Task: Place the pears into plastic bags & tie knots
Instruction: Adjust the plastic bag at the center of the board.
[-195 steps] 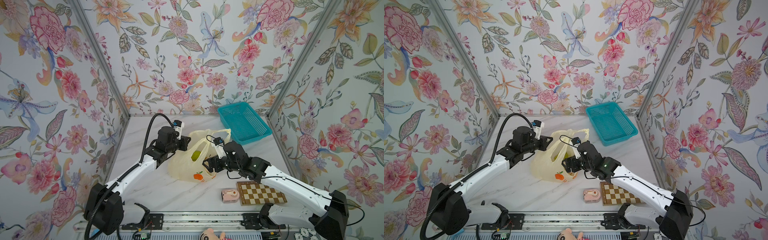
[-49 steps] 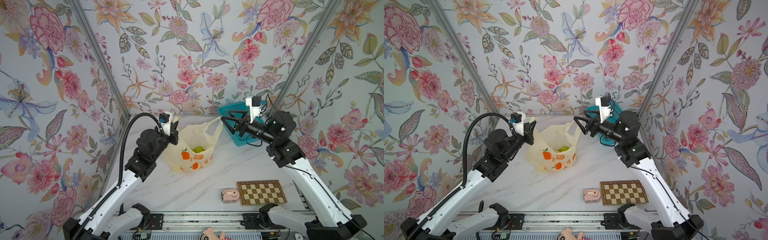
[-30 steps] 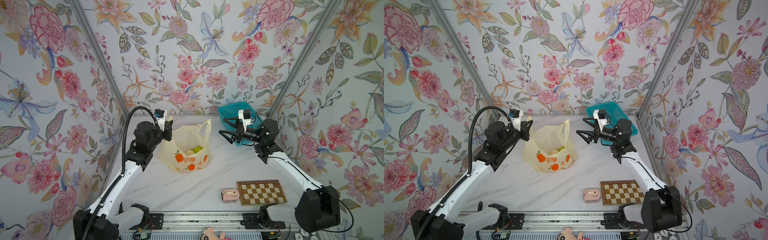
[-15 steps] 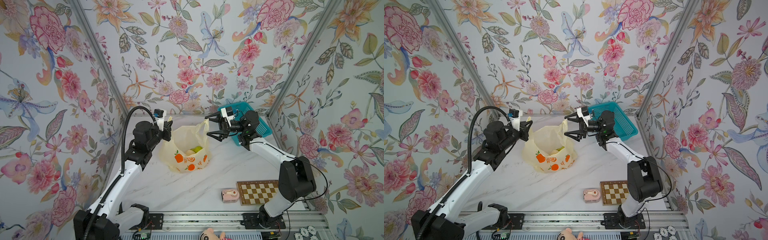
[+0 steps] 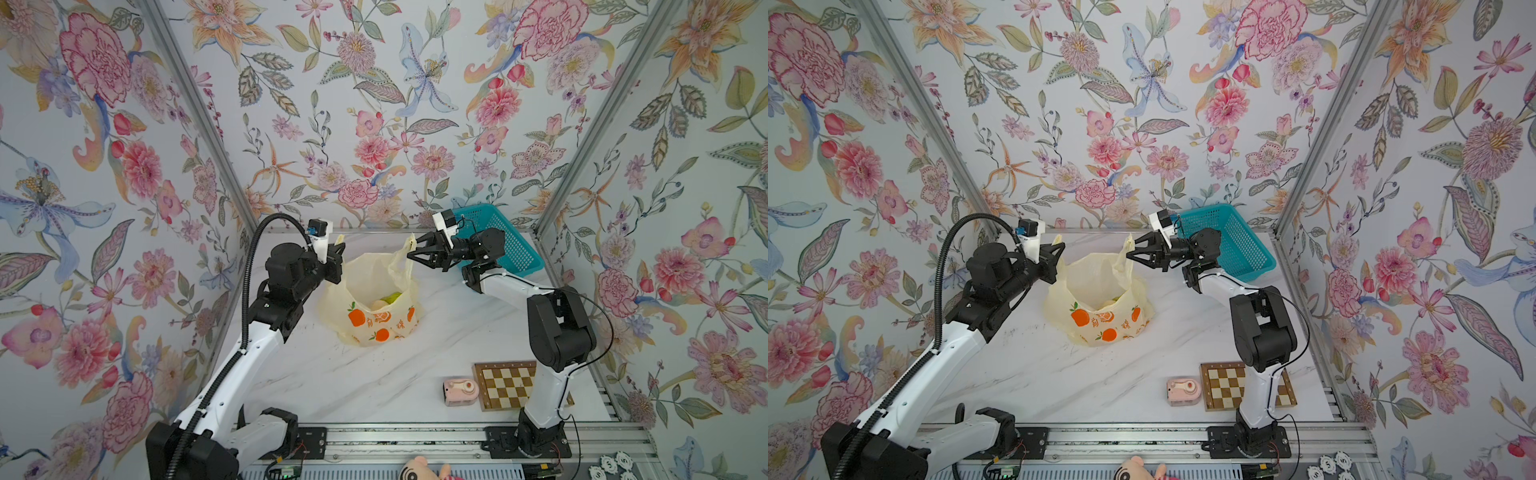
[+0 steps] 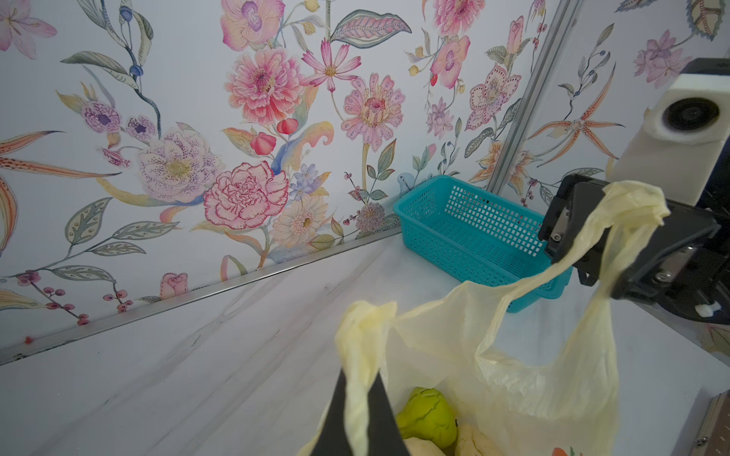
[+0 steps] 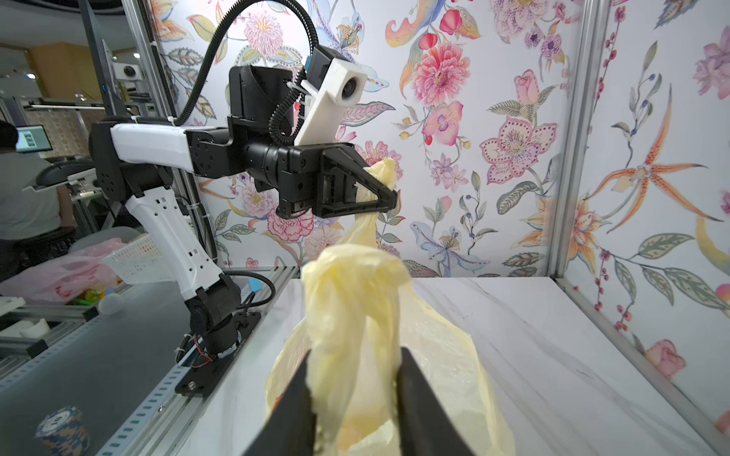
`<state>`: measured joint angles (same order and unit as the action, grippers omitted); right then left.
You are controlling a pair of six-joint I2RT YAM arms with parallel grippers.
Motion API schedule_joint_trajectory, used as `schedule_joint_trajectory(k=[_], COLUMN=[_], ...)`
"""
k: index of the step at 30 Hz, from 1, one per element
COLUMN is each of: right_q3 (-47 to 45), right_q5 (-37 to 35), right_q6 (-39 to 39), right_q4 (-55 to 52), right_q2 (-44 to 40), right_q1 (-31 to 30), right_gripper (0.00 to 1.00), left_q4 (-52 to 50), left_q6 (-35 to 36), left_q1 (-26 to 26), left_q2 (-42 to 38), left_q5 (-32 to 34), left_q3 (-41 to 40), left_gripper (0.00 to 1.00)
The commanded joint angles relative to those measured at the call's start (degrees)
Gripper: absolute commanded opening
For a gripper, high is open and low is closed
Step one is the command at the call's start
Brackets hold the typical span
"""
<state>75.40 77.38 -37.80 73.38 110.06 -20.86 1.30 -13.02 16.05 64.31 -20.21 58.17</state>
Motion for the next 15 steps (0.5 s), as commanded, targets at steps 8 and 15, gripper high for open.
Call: schedule_joint_trajectory(k=[8, 15], right_q3=[-4.89, -3.79], right_q5=[-5.28, -14.3], right_q6=[8.58, 39.51], right_q4=[-15.56, -62.56], right_q2=[-13.5, -29.91], right_q1=[2.64, 2.18], right_gripper=[0.0, 0.0], left_q4=[4.91, 7.23], left_q6=[-2.72, -4.56], left_q1=[-0.33, 2.85], left_q2=[-5.05, -4.33], left_q5=[-10.72, -14.95], left_q3=[0.89, 3.26], left_gripper=[0.03, 0.03])
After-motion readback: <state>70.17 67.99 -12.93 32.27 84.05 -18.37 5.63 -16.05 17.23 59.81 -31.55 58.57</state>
